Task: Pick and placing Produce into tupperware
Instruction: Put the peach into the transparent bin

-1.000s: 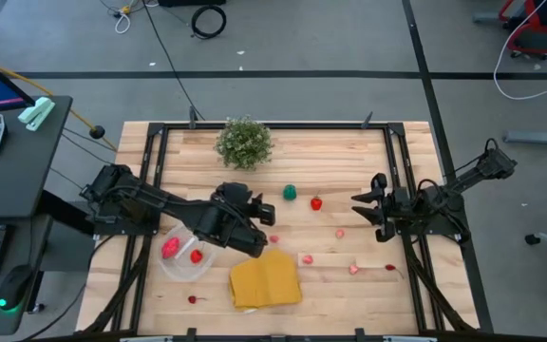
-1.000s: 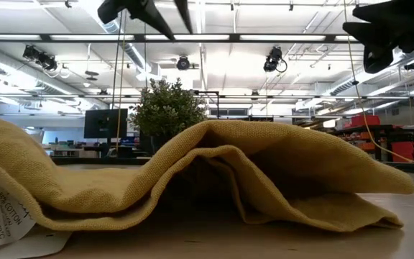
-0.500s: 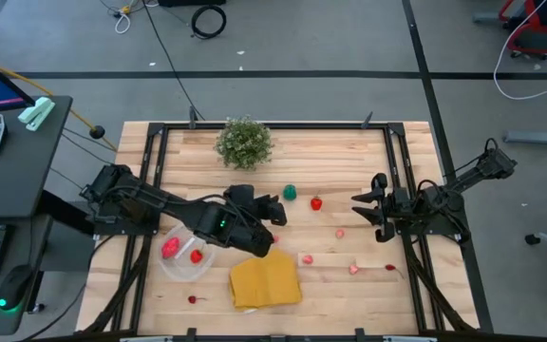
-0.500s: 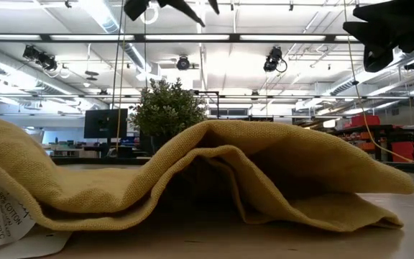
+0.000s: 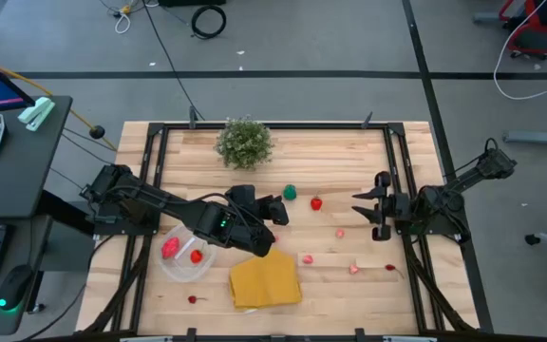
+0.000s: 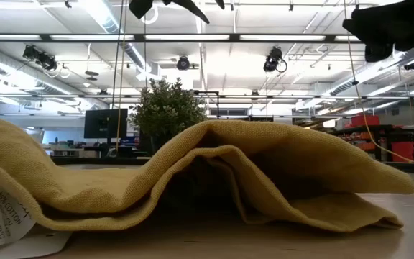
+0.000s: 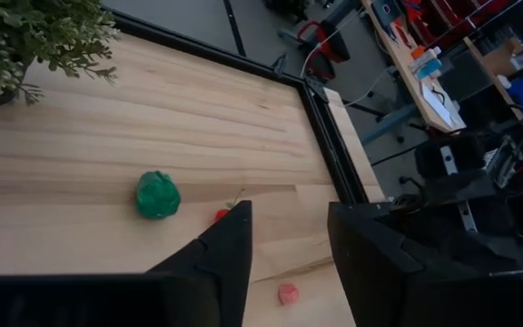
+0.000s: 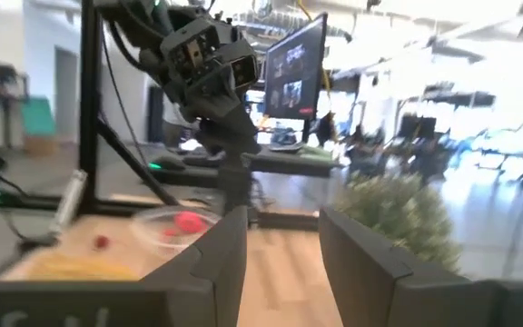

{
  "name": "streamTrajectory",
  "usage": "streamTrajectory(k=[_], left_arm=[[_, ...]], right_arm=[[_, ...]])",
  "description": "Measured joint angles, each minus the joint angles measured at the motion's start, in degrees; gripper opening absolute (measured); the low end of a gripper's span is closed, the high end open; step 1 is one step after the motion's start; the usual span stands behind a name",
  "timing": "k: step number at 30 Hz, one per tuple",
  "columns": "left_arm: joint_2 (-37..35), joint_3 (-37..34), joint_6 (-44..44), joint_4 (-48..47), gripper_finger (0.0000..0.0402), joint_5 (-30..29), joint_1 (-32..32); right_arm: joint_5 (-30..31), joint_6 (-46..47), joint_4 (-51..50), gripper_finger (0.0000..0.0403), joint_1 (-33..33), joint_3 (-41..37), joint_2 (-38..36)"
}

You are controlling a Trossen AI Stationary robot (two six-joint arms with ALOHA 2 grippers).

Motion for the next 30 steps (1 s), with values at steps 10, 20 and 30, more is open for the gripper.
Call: streamTrajectory(k=[10, 20, 30], left_arm=[[0.02, 0.00, -0.02, 0.18, 0.0138, 0.00, -0.01], [0.02, 0.00, -0.02, 0.20, 0.0153, 0.00, -0.01], [0.02, 0.00, -0.02, 0.19, 0.0157, 0.00, -0.02]], right_arm=[[-5.36, 1.34, 2.96, 0.0146, 0.04, 0.00, 0.00], [-5.05, 2.76, 3.99, 0.0146, 0.00, 0.00, 0.00], [-5.03, 2.78, 3.82, 0.0146, 0.00, 0.00, 0.00]])
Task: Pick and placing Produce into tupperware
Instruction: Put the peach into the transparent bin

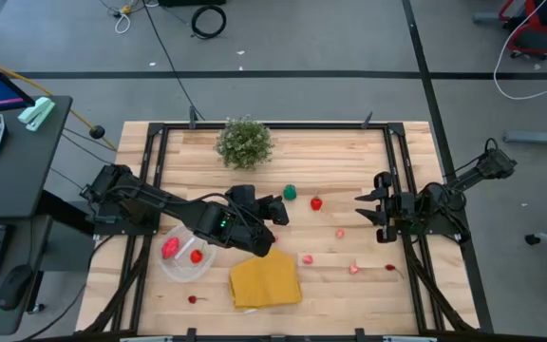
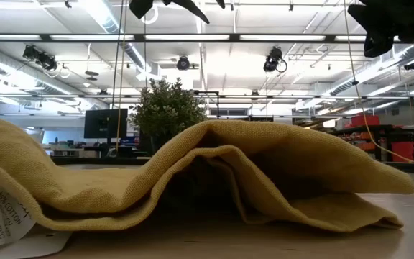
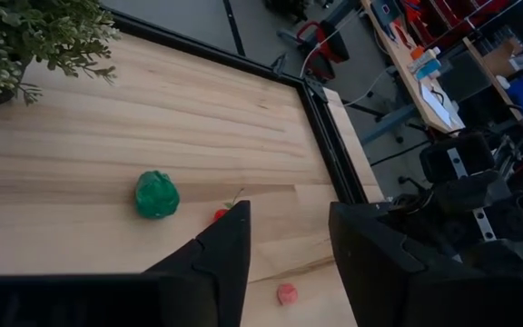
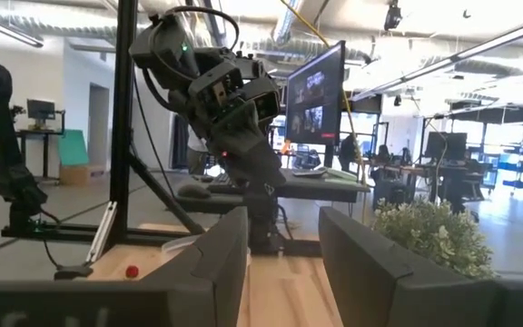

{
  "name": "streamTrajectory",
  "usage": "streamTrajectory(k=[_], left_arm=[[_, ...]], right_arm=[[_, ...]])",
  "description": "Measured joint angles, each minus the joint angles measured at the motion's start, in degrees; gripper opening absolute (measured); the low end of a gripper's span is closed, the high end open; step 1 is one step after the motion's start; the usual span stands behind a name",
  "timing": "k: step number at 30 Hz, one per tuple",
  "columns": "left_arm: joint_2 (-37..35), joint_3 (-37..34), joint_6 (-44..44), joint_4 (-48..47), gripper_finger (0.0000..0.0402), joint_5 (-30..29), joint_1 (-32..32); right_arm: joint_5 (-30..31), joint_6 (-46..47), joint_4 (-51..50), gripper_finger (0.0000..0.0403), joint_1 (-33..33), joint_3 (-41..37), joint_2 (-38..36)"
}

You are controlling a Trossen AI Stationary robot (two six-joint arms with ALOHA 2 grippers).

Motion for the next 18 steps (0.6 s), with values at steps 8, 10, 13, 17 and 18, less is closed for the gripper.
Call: streamTrajectory(k=[8, 10, 13, 17, 18], left_arm=[[0.00, -0.02, 0.01, 0.00, 0.0149, -0.01, 0.02], [0.00, -0.01, -0.01, -0.01, 0.0151, 0.00, 0.00], [0.00, -0.02, 0.02, 0.01, 0.0155, 0.00, 0.00], [0.00, -0.02, -0.01, 0.01, 0.0157, 0.00, -0.01], [0.00, -0.02, 0.01, -0.02, 0.0156, -0.01, 0.01]], right_arm=[[0.00, 0.39, 0.00, 0.0146, 0.00, 0.00, 0.00], [0.00, 0.39, 0.00, 0.0146, 0.00, 0.00, 0.00], [0.01, 0.39, 0.00, 0.0146, 0.00, 0.00, 0.00], [0.02, 0.40, 0.00, 0.0146, 0.00, 0.00, 0.00], [0.02, 0.42, 0.00, 0.0146, 0.00, 0.00, 0.00]])
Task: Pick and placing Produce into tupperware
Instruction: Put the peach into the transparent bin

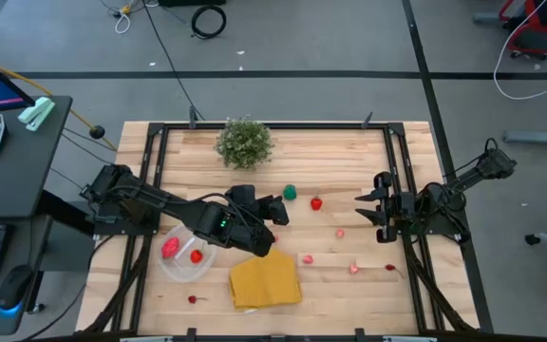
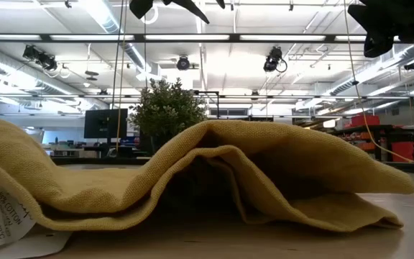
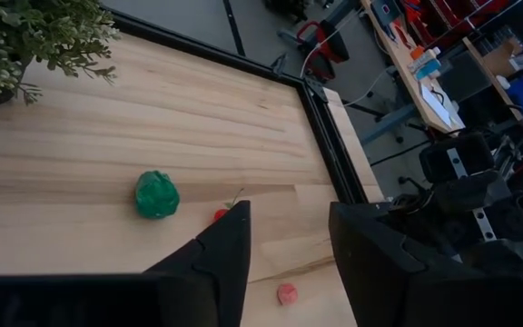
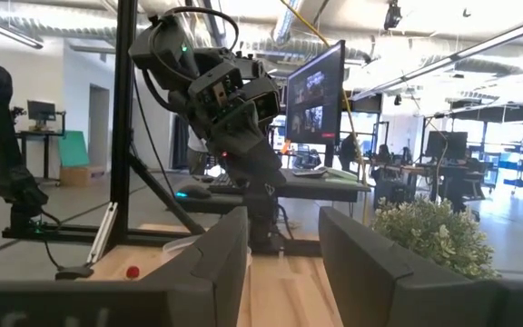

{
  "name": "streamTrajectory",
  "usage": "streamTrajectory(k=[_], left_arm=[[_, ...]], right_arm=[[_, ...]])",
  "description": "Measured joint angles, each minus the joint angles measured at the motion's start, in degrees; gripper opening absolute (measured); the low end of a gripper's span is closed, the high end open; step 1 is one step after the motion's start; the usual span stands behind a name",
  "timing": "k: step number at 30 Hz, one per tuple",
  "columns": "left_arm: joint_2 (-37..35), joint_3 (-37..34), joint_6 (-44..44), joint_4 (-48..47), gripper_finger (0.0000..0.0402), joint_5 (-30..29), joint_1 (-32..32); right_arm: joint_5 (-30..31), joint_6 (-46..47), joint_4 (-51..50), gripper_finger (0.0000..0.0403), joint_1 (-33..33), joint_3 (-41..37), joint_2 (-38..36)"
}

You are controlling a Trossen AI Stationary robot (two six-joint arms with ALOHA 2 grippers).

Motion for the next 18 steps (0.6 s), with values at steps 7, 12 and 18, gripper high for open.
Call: streamTrajectory(k=[7, 12, 18], left_arm=[[0.00, 0.00, -0.01, 0.00, 0.0146, 0.01, -0.01], [0.00, 0.00, 0.00, 0.01, 0.0140, 0.00, -0.01], [0.00, 0.00, -0.01, 0.02, 0.0144, 0.01, -0.01]], right_arm=[[0.00, 0.00, -0.02, 0.0146, 0.01, 0.00, 0.00], [0.00, 0.22, -0.02, 0.0146, 0.02, 0.00, 0.00], [-0.39, 1.97, -0.03, 0.0146, 0.02, 0.00, 0.00]])
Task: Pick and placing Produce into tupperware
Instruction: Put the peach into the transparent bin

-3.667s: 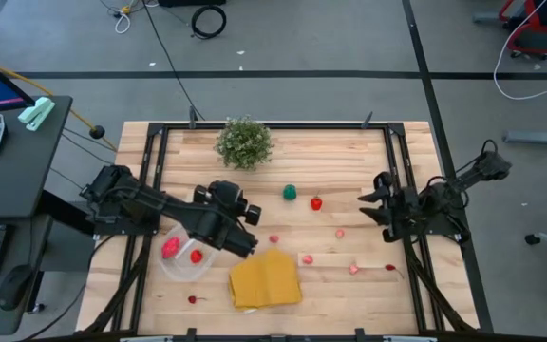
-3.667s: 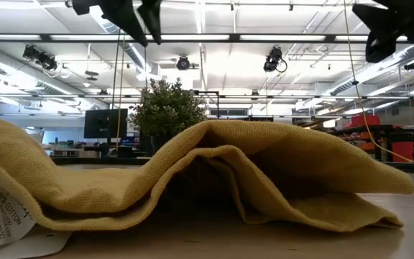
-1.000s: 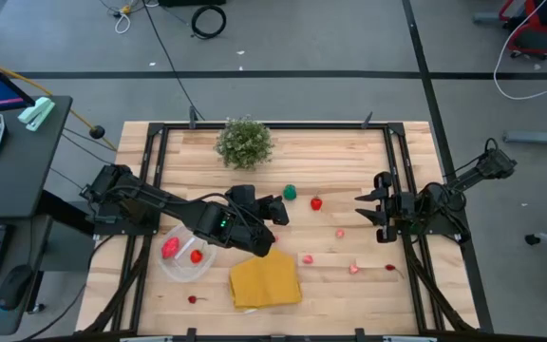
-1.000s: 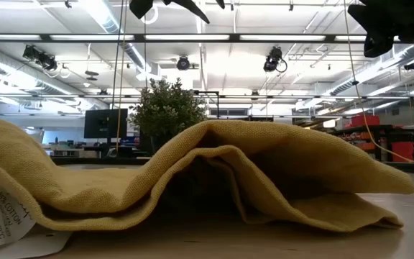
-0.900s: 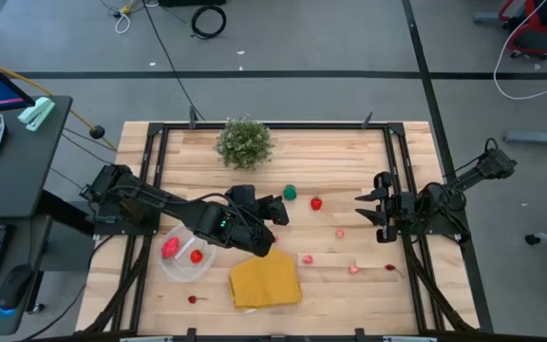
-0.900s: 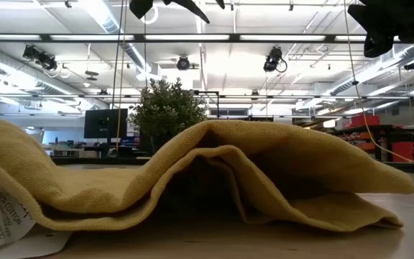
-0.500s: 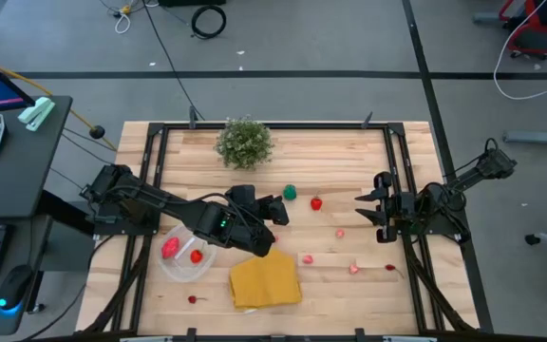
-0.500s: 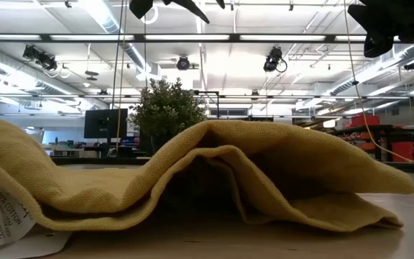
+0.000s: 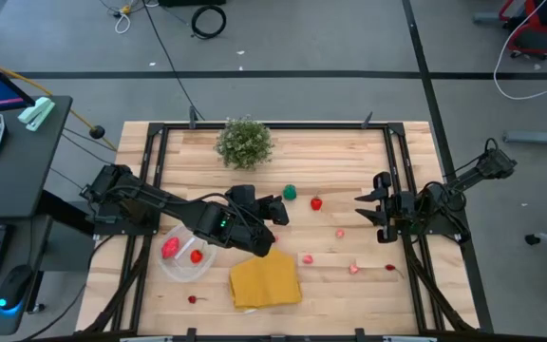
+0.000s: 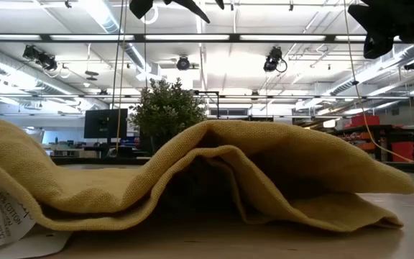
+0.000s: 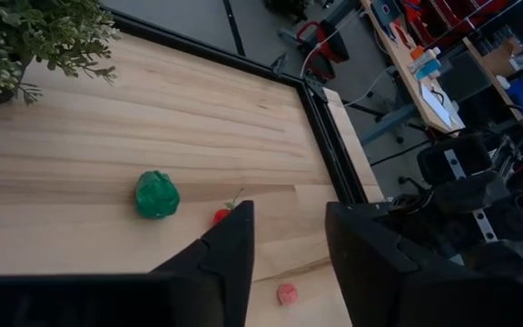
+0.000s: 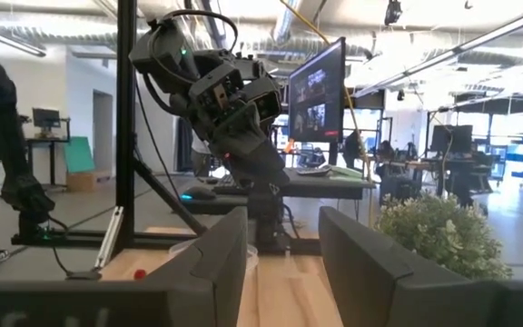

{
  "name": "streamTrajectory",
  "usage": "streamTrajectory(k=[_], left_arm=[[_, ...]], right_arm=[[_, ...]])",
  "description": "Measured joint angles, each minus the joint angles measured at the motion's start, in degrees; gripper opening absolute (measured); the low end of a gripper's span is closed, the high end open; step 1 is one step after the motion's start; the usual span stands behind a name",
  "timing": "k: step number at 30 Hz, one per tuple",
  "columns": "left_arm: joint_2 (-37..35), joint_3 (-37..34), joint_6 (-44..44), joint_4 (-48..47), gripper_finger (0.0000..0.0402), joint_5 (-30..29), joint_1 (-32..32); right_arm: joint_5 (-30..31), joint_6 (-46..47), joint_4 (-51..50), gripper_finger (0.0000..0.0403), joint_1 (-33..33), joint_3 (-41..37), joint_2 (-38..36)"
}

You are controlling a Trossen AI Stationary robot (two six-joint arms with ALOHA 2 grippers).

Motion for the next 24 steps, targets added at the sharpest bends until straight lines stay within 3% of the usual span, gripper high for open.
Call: streamTrajectory(k=[5, 8, 12, 18, 24], left_arm=[[0.00, 0.00, 0.01, -0.01, 0.0153, 0.00, 0.00], [0.00, 0.00, 0.02, -0.02, 0.0156, -0.01, 0.00], [0.00, 0.00, 0.00, -0.02, 0.0157, 0.00, 0.00], [0.00, 0.00, 0.01, -0.02, 0.0149, -0.01, 0.00], [0.00, 0.00, 0.01, -0.01, 0.0144, -0.01, 0.00]], right_arm=[[-0.05, 2.11, -1.66, 0.0146, -0.01, 0.98, 0.00], [-0.24, 5.25, -9.76, 0.0147, 0.00, 5.68, 0.00], [-0.31, 13.28, -30.19, 0.0146, 0.04, 16.76, 2.40], [2.22, 22.61, -57.20, 0.0146, 0.04, 31.73, 11.57], [2.06, 42.22, -86.44, 0.0145, 0.04, 39.56, 20.22]])
